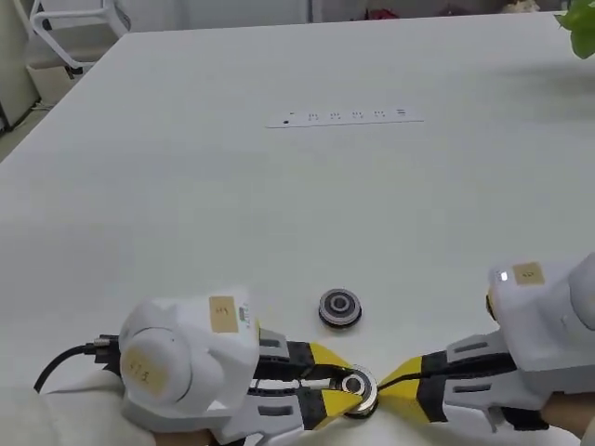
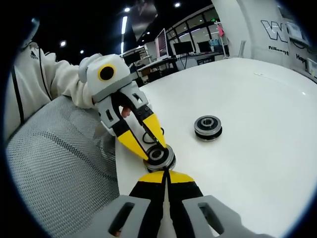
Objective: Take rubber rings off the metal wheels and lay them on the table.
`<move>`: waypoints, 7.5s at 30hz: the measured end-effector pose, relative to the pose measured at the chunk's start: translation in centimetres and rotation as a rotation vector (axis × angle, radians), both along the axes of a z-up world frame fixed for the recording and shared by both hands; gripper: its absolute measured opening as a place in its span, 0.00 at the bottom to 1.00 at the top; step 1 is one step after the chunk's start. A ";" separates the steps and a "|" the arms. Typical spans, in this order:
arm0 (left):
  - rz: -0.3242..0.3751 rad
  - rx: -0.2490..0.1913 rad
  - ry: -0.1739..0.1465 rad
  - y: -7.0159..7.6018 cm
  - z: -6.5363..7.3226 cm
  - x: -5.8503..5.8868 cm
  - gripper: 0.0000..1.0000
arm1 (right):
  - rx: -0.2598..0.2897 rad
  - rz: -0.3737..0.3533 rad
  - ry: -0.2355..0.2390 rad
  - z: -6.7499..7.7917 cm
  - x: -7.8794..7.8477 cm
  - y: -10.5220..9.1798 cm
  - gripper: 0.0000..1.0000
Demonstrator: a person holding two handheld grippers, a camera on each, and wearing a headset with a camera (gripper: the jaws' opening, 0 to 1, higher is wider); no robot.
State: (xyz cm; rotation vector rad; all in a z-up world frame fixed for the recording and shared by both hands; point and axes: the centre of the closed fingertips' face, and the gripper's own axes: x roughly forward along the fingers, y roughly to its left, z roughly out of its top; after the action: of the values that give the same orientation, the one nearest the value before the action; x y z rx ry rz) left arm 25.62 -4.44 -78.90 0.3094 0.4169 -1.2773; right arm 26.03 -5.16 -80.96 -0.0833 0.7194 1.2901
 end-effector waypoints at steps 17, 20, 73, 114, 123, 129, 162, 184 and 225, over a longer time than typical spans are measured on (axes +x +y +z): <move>0.001 -0.003 -0.004 -0.2 0.1 0.0 0.14 | 0.109 -0.107 0.169 0.6 0.1 0.0 0.00; 0.001 -0.003 -0.004 -0.2 0.1 -0.1 0.14 | 0.130 -0.122 0.200 0.8 0.1 0.0 0.00; -0.002 -0.002 -0.010 -0.2 0.1 -0.1 0.14 | 0.185 -0.114 0.221 2.1 -0.2 0.9 0.00; 0.000 0.012 -0.013 -0.1 0.0 -0.1 0.14 | 0.208 -0.083 0.194 2.7 -0.3 1.5 0.00; -0.025 0.065 -0.011 0.0 0.0 -0.1 0.14 | 0.200 -0.098 0.196 2.6 -0.1 1.2 0.00; -0.057 0.078 -0.024 0.5 1.0 -0.3 0.17 | 0.194 -0.102 0.188 2.9 -0.2 1.0 0.00; 0.120 0.034 -0.052 10.1 11.1 -1.2 0.72 | 0.175 -0.205 0.103 10.0 -1.0 -1.3 0.00; 0.240 0.003 -0.064 14.3 11.1 -2.4 0.87 | 0.134 -0.188 0.122 11.8 -3.2 0.5 0.00; 0.267 -0.043 -0.037 18.4 8.8 -3.1 0.88 | 0.064 -0.188 0.115 11.6 -3.0 4.7 0.00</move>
State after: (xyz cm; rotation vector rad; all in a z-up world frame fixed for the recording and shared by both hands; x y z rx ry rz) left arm 22.49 13.95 -70.05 0.2317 0.3849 -1.0164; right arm 23.00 -0.45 -69.38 0.1091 0.7648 1.1435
